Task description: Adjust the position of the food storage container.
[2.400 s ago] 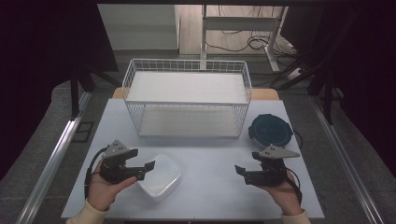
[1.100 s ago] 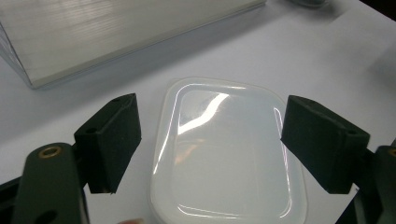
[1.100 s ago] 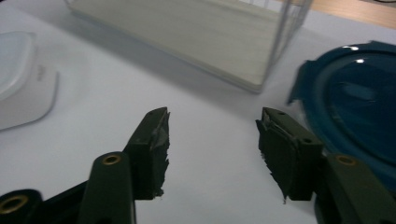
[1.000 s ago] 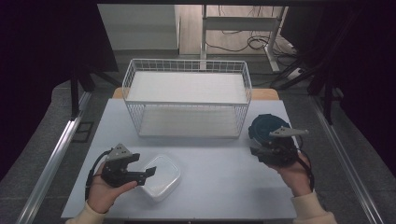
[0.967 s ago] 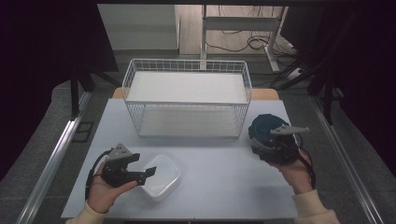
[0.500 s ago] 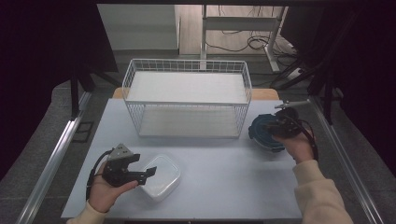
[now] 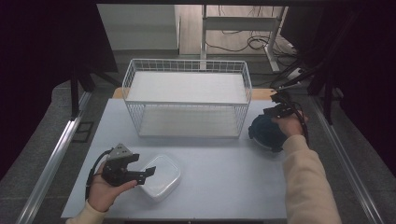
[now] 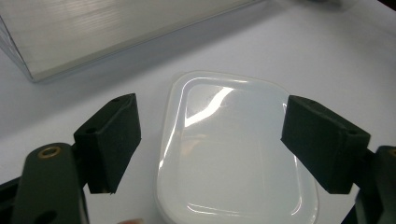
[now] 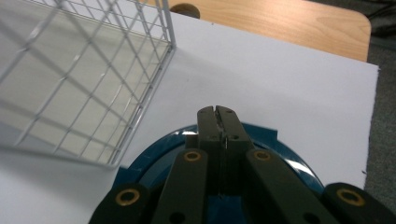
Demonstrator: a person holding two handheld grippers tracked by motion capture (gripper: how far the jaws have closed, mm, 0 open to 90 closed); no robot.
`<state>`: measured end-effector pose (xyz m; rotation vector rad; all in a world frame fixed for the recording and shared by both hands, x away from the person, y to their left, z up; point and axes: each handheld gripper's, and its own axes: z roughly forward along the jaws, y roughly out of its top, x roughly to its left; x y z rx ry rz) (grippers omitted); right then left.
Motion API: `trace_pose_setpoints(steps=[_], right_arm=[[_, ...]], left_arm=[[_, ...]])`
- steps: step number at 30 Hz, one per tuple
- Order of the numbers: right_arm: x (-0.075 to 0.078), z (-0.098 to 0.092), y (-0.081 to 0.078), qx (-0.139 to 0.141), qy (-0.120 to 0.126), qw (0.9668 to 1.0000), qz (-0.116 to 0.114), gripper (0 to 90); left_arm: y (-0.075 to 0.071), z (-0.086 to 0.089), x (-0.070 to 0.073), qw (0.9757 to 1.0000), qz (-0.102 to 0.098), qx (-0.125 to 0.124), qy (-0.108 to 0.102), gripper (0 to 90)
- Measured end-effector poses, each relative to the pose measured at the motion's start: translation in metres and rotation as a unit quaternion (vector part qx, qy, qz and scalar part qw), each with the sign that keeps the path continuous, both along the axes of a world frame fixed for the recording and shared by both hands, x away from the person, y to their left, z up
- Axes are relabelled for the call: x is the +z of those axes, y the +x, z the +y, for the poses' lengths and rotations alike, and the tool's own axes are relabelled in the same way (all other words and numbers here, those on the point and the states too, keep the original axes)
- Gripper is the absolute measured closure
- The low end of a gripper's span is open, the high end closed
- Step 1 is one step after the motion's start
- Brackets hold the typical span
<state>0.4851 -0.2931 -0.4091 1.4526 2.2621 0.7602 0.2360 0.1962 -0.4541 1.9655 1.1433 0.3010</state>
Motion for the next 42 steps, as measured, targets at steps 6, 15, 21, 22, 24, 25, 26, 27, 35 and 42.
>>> trace_pose_setpoints(steps=[6, 15, 21, 22, 24, 25, 26, 27, 35, 42], right_arm=[[-0.011, 0.002, 0.028, -0.009, -0.014, 0.9998, 0.008, 89.4], [-0.032, 0.002, 0.046, -0.016, -0.043, 0.9982, 0.04, 89.7], [-0.033, 0.0, 0.047, -0.023, -0.033, 0.998, 0.049, 90.0], [-0.032, -0.001, 0.047, -0.02, -0.034, 0.9979, 0.052, 90.0], [-0.032, -0.002, 0.046, -0.02, -0.027, 0.9976, 0.06, 90.0], [-0.032, -0.002, 0.045, -0.02, -0.026, 0.9976, 0.061, 90.0], [-0.032, -0.002, 0.044, -0.014, -0.033, 0.9976, 0.06, 90.0], [-0.032, -0.001, 0.043, -0.012, -0.036, 0.9975, 0.059, 90.0], [-0.033, 0.006, 0.035, -0.014, -0.049, 0.9954, 0.081, 90.0], [-0.035, 0.003, 0.015, -0.01, -0.017, 0.9964, 0.082, 90.0]], left_arm=[[0.0, 0.002, 0.002, 1.0, -0.004, 0.002, 0.0, 19.6], [0.002, 0.004, -0.001, 1.0, -0.002, 0.008, 0.004, 19.6], [0.002, 0.002, -0.003, 0.9998, -0.003, 0.01, 0.019, 19.6], [0.002, 0.002, -0.003, 0.9998, -0.002, 0.009, 0.018, 19.7], [0.001, 0.003, -0.002, 0.9998, -0.003, 0.009, 0.016, 19.6], [0.001, 0.003, -0.002, 0.9999, -0.004, 0.01, 0.013, 19.7], [0.001, 0.004, -0.002, 0.9999, -0.003, 0.01, 0.011, 19.7], [0.001, 0.004, -0.002, 0.9999, -0.002, 0.01, 0.011, 19.7], [0.0, 0.005, -0.001, 0.9999, -0.002, 0.011, 0.01, 19.7], [0.0, 0.003, -0.004, 0.9999, 0.002, 0.006, 0.012, 19.7]])
